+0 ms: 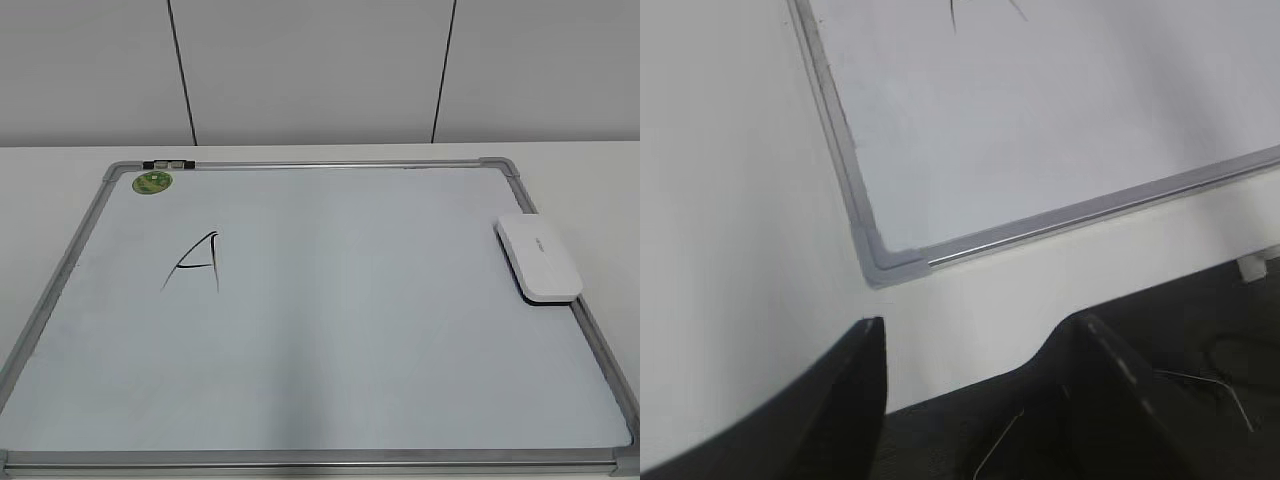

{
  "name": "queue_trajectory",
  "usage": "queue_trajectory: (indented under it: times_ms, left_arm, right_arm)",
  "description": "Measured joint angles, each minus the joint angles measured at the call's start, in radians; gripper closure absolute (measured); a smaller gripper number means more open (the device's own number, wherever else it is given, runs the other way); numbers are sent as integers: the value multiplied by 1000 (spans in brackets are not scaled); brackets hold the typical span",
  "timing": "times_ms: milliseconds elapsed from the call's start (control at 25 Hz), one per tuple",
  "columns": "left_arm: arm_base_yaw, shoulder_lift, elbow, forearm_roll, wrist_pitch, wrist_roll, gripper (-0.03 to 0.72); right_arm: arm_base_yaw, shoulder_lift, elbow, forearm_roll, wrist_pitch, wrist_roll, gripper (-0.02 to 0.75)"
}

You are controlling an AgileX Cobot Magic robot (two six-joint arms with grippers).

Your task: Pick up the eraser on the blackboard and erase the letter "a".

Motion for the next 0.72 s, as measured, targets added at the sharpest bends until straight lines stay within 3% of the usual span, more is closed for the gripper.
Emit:
queue_trajectory:
  times_ms: [320,720]
  left_arm:
    - [0,-71,148,22,-39,-1,263]
    - [0,-71,181,100,-135,-1,263]
  right_arm:
    - [0,-72,133,-57,-57,0,150]
    - [0,-73,162,-17,-109,0,150]
